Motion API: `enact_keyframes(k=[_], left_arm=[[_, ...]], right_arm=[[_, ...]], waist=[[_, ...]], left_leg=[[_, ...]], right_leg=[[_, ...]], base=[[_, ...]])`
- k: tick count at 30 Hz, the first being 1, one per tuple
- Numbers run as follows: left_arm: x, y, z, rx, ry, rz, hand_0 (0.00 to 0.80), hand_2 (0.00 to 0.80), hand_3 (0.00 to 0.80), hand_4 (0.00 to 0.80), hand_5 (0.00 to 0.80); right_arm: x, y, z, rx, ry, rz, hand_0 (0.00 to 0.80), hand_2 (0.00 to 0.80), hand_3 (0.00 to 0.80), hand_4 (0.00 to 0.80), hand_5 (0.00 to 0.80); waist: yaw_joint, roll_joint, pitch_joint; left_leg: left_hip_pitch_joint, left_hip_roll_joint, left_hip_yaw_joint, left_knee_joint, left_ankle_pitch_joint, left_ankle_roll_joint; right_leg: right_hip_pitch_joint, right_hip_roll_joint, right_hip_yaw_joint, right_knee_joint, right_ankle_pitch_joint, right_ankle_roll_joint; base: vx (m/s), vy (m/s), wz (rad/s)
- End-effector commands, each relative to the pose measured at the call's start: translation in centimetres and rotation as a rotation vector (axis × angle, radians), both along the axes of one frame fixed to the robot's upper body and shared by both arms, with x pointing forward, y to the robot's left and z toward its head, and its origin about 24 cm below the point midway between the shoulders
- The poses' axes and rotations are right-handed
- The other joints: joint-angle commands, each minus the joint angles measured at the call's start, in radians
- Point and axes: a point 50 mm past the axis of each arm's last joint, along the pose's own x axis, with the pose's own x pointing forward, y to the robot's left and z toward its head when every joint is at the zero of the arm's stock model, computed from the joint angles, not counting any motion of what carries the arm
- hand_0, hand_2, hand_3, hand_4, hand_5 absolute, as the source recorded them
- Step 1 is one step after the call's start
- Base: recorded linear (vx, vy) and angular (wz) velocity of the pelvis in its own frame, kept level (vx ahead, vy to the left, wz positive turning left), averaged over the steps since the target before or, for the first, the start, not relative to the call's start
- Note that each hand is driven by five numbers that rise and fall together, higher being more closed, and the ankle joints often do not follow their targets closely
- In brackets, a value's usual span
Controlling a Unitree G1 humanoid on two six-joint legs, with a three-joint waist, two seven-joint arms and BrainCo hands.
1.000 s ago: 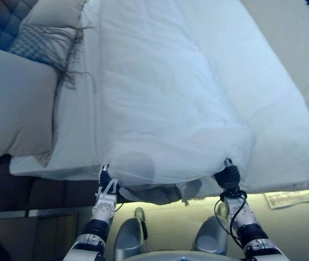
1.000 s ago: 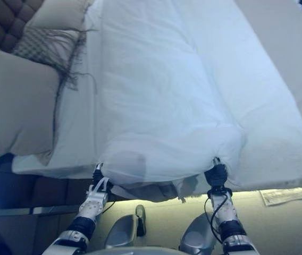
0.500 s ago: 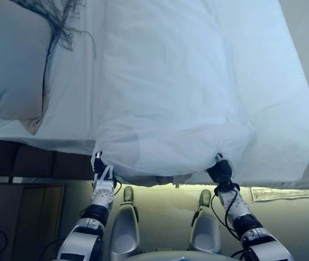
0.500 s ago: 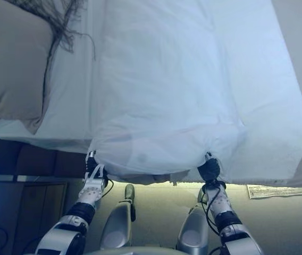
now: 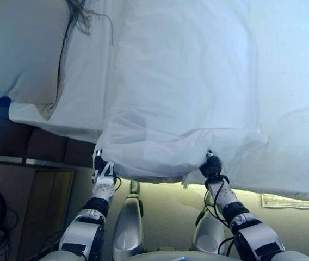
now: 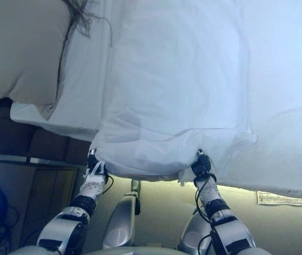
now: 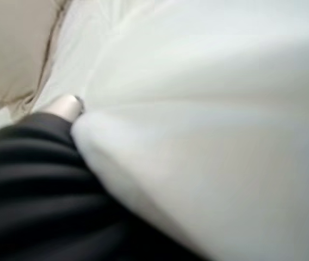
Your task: Make the bed neatly
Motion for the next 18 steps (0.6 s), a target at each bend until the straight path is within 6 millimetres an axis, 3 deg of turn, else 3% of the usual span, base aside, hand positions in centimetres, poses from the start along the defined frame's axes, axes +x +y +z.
enact_keyframes(k=[1,9,14,18], left_arm=[[0.5,4.5,1.2,-0.007,-0.056,0.215,0.8,0.8,0.8,0.8,0.8],[-0.5,2.6,-0.3,-0.083,-0.066,0.222,0.8,0.8,0.8,0.8,0.8],[-1.3,1.5,-1.1,-0.147,-0.075,0.224,0.8,0.8,0.8,0.8,0.8],[-0.7,0.2,-0.7,-0.169,-0.115,0.194,0.8,0.8,0.8,0.8,0.8]], right_arm=[[1.8,1.5,2.1,-0.087,-0.078,0.113,0.8,0.8,0.8,0.8,0.8],[2.5,4.0,2.8,-0.165,-0.066,0.249,0.8,0.8,0.8,0.8,0.8],[2.3,3.5,3.0,-0.24,-0.051,0.269,0.8,0.8,0.8,0.8,0.8],[2.4,2.6,3.3,-0.297,-0.05,0.253,0.8,0.8,0.8,0.8,0.8]], waist=[[-0.01,0.033,0.022],[-0.022,0.106,0.025],[-0.04,0.143,0.04],[-0.056,0.145,0.066]], left_leg=[[-0.003,-0.039,0.109,-0.073,0.108,0.041],[0.013,-0.078,0.143,-0.091,0.122,0.042],[-0.001,-0.087,0.182,-0.071,0.122,0.043],[-0.046,-0.095,0.205,-0.03,0.114,0.047]], right_leg=[[-0.065,0.004,0.052,0.085,0.02,-0.032],[-0.092,-0.055,0.071,0.108,0.016,-0.036],[-0.122,-0.087,0.085,0.128,0.015,-0.04],[-0.164,-0.099,0.099,0.137,0.027,-0.044]], base=[[-0.033,0.31,0.04],[0.03,0.284,0.0],[0.031,0.238,-0.03],[-0.003,0.123,0.01]])
